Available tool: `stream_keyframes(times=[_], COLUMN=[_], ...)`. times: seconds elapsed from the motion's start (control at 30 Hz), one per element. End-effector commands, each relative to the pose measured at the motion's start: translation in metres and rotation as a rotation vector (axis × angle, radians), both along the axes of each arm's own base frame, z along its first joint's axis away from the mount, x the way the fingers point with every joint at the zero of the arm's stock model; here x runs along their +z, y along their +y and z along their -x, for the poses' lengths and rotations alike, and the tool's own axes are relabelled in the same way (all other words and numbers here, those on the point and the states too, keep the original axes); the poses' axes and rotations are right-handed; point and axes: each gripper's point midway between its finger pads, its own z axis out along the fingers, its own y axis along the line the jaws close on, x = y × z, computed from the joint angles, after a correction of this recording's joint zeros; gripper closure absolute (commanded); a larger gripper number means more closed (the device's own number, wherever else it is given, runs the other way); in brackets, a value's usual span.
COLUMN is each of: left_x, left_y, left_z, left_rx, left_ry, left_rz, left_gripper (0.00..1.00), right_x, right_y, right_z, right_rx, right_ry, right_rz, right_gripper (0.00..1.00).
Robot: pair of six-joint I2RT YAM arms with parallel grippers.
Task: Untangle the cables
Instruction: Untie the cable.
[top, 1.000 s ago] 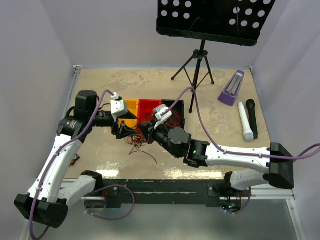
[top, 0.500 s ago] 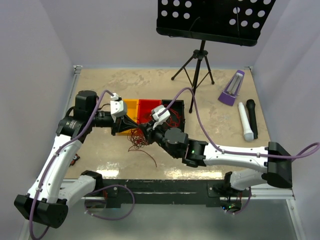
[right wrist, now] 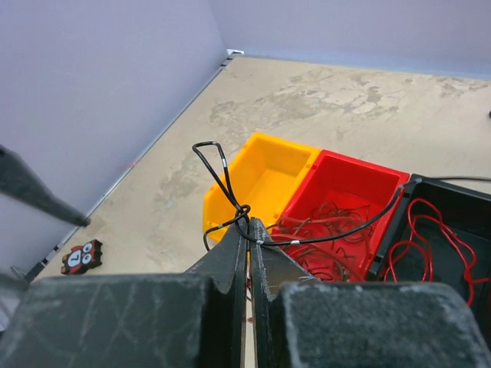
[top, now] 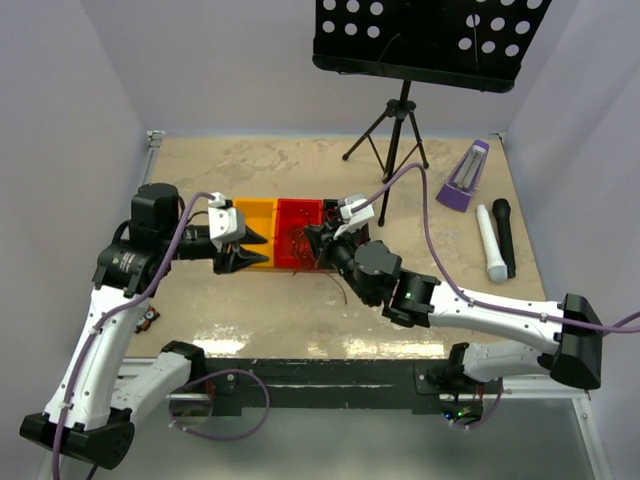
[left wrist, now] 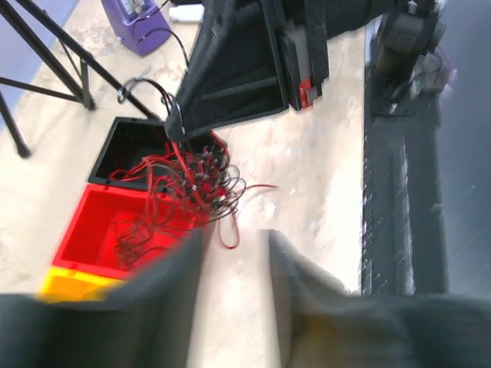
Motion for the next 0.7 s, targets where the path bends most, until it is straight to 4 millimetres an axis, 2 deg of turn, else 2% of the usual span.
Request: stream_keyframes(times=[0.0,0.1,0.23,0.5,0.67], left_x=[-0.003,-0.004,-0.003,-0.016,-0.021], left_y=[-0.008,-0.014,-0.021,-0.024,-0.025], left_z=[-0.001,-0.011,-0.012,-0.029,-0.030], left_rx=[-0.019,-0.018,-0.059,-0.032,-0.036], left_ry=[0.054,0.050,0.071,0.065,0.076], left_rz=[0.057,0.106,0.158,0.165,0.166], left_gripper=[0.38,0.32,0.31,0.39,0.41], right_x=[0.016,0.017,0.021,0.019,0.019], right_y=[0.010,0.016,0.021,0.038,0.042], right_z=[0.006,0.006,0.005,0.012,0.016], right_rx=[0.043,0.062,0.074,0.131,0.152], right_ry=[-0.013,-0.015,-0.017,-0.012,-0.011], right_rz=[-0.063,-0.064,-0.068,-0.072,-0.079], right_gripper=[1.00,1.00,1.00,1.00,1.00])
